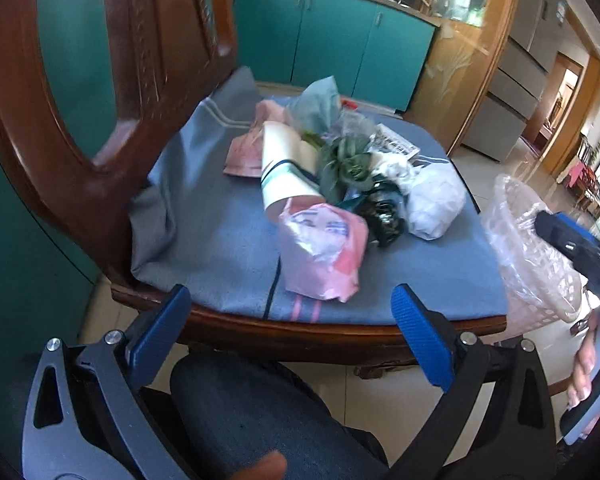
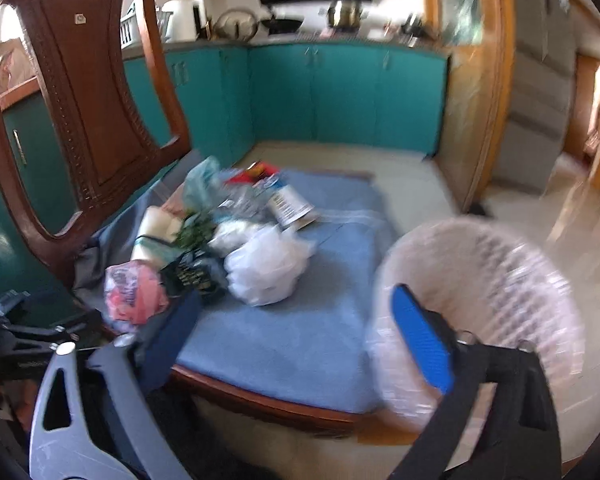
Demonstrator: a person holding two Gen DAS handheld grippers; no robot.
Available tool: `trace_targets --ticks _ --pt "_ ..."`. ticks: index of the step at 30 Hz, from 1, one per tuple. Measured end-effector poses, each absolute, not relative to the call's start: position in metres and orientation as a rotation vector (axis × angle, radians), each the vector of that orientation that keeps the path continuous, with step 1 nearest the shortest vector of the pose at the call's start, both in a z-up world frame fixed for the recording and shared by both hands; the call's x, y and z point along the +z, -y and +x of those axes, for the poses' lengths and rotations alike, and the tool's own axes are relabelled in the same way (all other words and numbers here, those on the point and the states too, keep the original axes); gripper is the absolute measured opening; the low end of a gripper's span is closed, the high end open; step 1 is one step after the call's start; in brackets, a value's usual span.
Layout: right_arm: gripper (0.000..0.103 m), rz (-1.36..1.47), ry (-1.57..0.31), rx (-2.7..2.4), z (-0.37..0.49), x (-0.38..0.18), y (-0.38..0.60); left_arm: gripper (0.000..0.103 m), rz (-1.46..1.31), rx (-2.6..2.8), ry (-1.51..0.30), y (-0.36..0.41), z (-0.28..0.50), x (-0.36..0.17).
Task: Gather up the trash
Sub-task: 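Grasp the pink plastic bag with the left tool while the right tool grasps the white plastic bag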
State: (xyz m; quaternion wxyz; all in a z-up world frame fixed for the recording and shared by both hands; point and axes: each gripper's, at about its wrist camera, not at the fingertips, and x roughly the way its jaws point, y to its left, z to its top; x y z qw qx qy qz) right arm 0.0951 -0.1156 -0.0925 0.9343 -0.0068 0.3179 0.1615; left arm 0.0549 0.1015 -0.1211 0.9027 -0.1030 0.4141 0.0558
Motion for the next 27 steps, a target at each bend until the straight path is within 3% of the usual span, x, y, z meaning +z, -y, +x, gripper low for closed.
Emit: trace_targets --ticks 1,2,12,14,20,22,27 --pt "0.073 -0.003 -0.679 0.341 0.106 -0.098 0.111 0.100 -0.213 0.113 -0.858 -0.103 0.058 -0.122" --pt "0.071 -0.006 -0.687 0.344 0.112 -0.101 0.106 0.100 -0.213 0.110 -0.859 -0.104 0.061 -0.123" --pt "0.072 -0.096 -0.744 0.327 0.177 -0.121 0.063 0.100 -0.221 0.091 -0.917 -0.099 0.096 -0.136" --pt "0.072 -0.125 -0.758 0.309 0.184 -0.126 0.059 0.095 -0.231 0.080 -0.925 -0.098 0.100 -0.140" --pt "0.070 -0.113 -0.807 0.312 0.196 -0.141 0.059 0.056 -0.233 0.050 -0.962 -0.093 0.106 -0.150" --pt "0.054 -0.120 -0.811 0.331 0.194 -0.143 0.057 0.052 -0.236 0.049 -0.961 -0.092 0.106 -0.151" --pt "0.038 -0.093 -0.783 0.359 0.183 -0.133 0.064 0.048 -0.247 0.050 -0.938 -0.095 0.100 -0.144"
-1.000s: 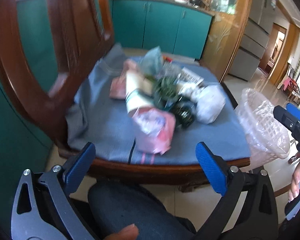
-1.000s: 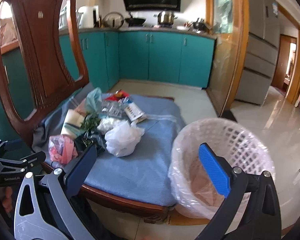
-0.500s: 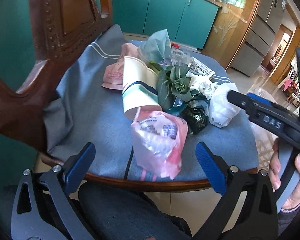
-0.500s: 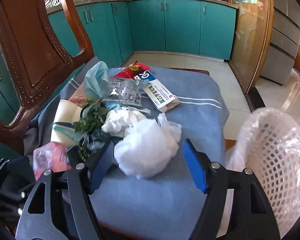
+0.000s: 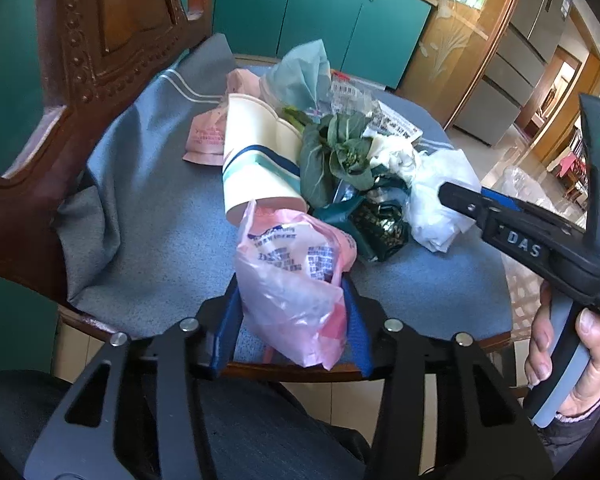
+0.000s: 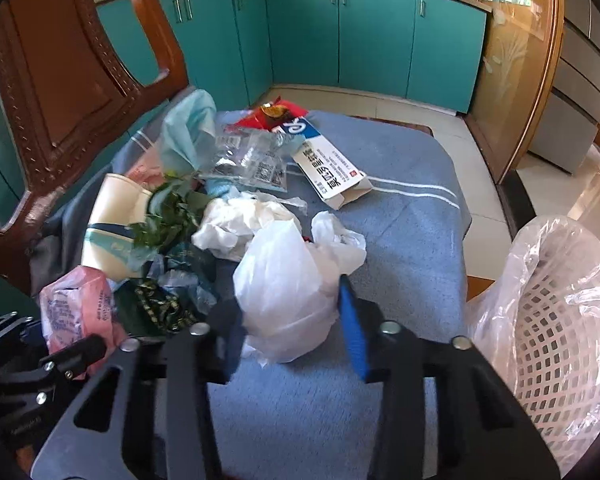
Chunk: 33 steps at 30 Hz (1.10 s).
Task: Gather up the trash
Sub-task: 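Grasp the pink plastic bag with the left tool while the right tool grasps the white plastic bag, then drop the pink bag into the basket with the left tool while the right tool drops the white bag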
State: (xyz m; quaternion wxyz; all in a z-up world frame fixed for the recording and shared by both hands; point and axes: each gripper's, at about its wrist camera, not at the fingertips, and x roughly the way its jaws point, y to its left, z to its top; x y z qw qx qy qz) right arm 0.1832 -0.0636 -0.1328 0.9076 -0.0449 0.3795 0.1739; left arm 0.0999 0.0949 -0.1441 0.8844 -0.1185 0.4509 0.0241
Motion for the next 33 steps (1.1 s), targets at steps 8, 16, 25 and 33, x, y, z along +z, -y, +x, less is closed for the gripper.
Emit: trace_targets --ticks 8,16,25,33 --pt "0.037 -0.005 -0.652 0.347 0.149 -0.084 0.110 0.048 -0.215 0.064 -0.862 -0.091 0.076 -0.109" --pt "0.037 0.093 -0.545 0.110 0.111 -0.054 0.223 0.048 -0.146 -0.079 -0.793 -0.041 0.090 -0.066" --pt "0.037 0.176 -0.530 -0.091 0.080 -0.054 0.314 0.048 -0.018 -0.501 -0.821 0.112 0.149 -0.057" --pt "0.037 0.229 -0.553 -0.127 0.074 -0.062 0.342 0.079 0.057 -0.577 -0.868 0.168 0.173 -0.084"
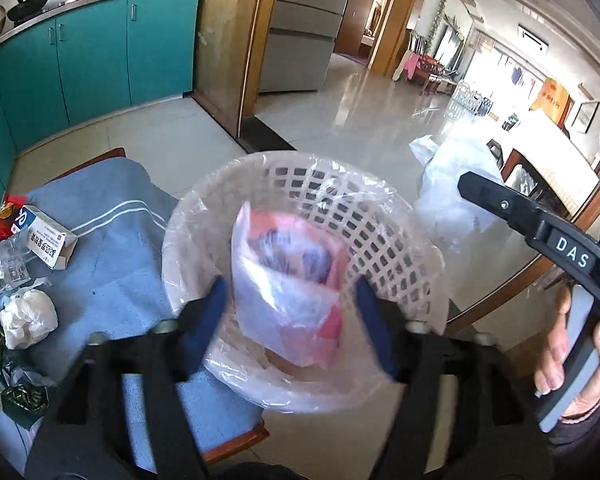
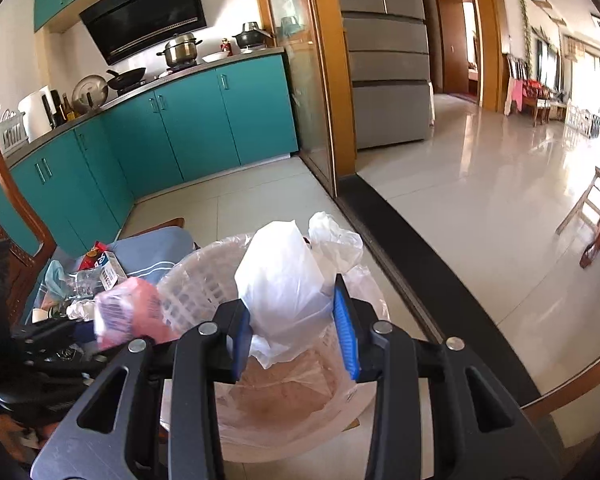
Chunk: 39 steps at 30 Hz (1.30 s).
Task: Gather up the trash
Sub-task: 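Drop the pink bag into the basket with the left tool while the right tool drops the white bag, then grasp the paper cup with the left tool while the right tool grasps the dark green wrapper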
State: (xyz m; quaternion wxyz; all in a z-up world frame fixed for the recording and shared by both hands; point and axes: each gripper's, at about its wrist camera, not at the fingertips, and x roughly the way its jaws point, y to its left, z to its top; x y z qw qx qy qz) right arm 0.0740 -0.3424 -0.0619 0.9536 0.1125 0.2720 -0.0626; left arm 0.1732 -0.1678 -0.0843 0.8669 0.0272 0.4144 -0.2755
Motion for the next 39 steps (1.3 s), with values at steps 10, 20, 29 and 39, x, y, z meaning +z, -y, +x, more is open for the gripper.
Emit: trace_targets --ticks 10,20,29,39 --pt "0.067 0.196 -0.621 -0.123 0.097 -0.076 0.315 0.087 0.012 -0.285 -0.780 0.080 0.157 -0.069" --pt "0.071 0.047 -0.636 0.198 0.123 -0.072 0.198 0.088 -0.092 0.186 -0.845 -0.094 0.118 -0.075" --pt "0.072 -0.101 -0.807 0.575 0.169 -0.116 0.033 0.089 -0.131 0.236 -0.899 -0.144 0.086 -0.080" --pt "0.060 -0.159 -0.917 0.594 0.194 -0.154 -0.004 0.090 -0.175 0.212 -0.905 -0.157 0.090 -0.087"
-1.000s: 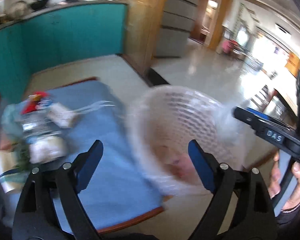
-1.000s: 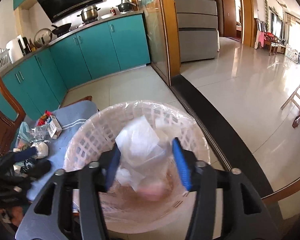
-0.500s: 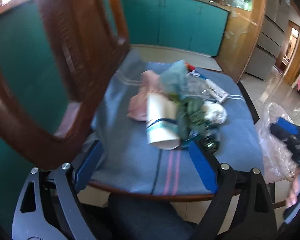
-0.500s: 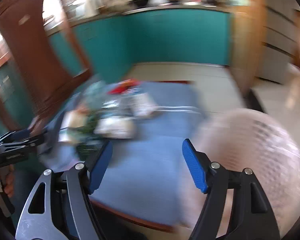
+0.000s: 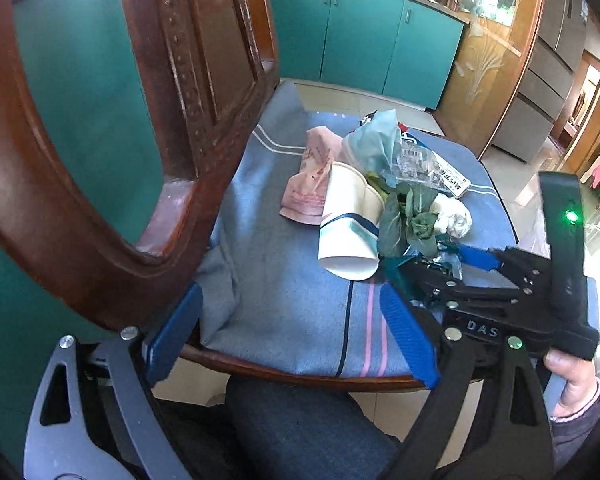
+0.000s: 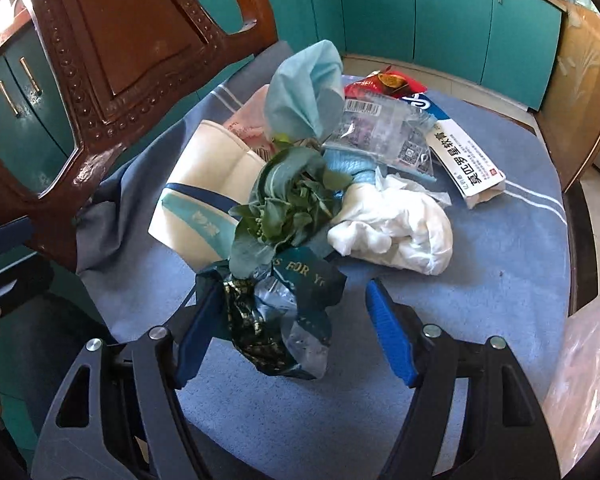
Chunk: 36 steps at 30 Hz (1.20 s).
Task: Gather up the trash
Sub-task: 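Grasp the paper cup with the left tool while the right tool grasps the dark green wrapper, then carry the paper cup and green wrapper over the basket and release both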
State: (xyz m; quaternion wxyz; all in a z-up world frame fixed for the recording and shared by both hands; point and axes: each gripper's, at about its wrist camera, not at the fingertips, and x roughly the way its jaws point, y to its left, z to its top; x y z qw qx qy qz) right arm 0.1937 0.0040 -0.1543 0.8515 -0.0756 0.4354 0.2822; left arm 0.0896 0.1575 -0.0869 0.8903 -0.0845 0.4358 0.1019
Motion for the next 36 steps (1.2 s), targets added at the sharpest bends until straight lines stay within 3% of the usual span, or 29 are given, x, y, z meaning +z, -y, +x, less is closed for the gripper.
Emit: trace_targets --ticks 4,15,23,25,30,36 --pt "0.053 -0.157 -0.925 0.613 0.188 -0.152 0.003 0.093 -0.200 0.207 -0.908 -0.159 0.099 -0.088" --pt "0.052 -0.109 -0.921 0.530 0.161 -0.140 0.065 0.095 -0.137 0.100 -0.920 -0.122 0.131 -0.093" --pt "0.055 -0.066 -0.918 0.489 0.165 -0.145 0.084 0.095 -0.171 0.149 -0.977 -0.139 0.181 -0.122" --pt "0.056 -0.060 -0.921 0.489 0.166 -0.147 0.085 0.091 -0.189 0.141 -0.996 -0.144 0.191 -0.128" --pt "0.062 -0.052 -0.922 0.490 0.168 -0.148 0.086 0.052 -0.203 0.089 -1.070 -0.145 0.204 -0.149" --pt "0.064 -0.089 -0.921 0.471 0.170 -0.151 0.078 0.044 -0.187 0.067 -1.043 -0.139 0.189 -0.148"
